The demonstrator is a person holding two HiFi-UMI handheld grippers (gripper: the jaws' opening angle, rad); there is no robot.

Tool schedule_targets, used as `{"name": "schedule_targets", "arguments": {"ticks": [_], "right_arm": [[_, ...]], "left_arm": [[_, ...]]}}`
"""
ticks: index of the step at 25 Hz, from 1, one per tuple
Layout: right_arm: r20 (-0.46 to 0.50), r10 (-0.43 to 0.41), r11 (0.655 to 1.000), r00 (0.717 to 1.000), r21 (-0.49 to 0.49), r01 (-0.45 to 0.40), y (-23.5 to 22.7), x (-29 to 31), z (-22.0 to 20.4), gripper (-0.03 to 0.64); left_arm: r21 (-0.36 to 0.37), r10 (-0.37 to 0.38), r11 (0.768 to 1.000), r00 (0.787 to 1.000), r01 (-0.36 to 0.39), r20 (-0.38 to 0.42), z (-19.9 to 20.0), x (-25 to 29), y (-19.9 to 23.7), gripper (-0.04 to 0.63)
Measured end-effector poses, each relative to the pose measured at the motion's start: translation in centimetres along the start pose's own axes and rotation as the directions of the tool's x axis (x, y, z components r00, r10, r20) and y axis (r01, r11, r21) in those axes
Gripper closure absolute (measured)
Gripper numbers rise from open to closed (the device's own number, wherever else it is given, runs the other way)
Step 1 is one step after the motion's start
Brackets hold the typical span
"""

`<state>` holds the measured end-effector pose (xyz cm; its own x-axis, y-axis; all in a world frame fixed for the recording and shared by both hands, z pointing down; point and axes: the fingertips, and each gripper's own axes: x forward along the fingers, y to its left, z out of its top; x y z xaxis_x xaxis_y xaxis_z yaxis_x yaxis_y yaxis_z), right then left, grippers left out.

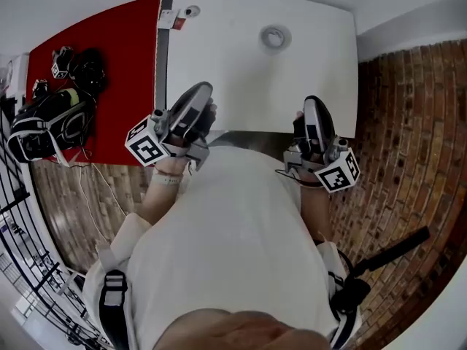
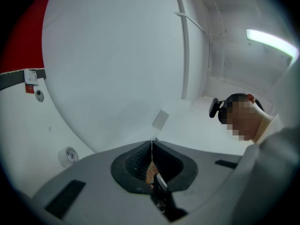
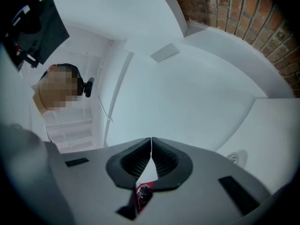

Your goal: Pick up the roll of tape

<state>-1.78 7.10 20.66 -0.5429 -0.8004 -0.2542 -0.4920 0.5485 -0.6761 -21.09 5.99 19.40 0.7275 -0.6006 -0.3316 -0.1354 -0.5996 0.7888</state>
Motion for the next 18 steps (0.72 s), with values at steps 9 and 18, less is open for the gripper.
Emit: {"name": "schedule_targets", "arguments": {"ticks": [9, 18], "right_arm": [[-0.032, -0.039, 0.999, 0.999, 0.017, 0.04, -0.8, 3.5, -2.8, 0.594], [-0.055, -0.059, 0.995, 0.997, 0.072, 0.063, -3.9, 4.3, -3.3, 0.594]], "left_arm": [[-0.004, 0.026, 1.0, 0.999, -0.026, -0.032, 3.0, -0.7, 3.7, 0.586], [0.033, 0.126, 0.992, 0.989, -0.123, -0.082, 3.5, 0.9, 7.0, 0.586]]}}
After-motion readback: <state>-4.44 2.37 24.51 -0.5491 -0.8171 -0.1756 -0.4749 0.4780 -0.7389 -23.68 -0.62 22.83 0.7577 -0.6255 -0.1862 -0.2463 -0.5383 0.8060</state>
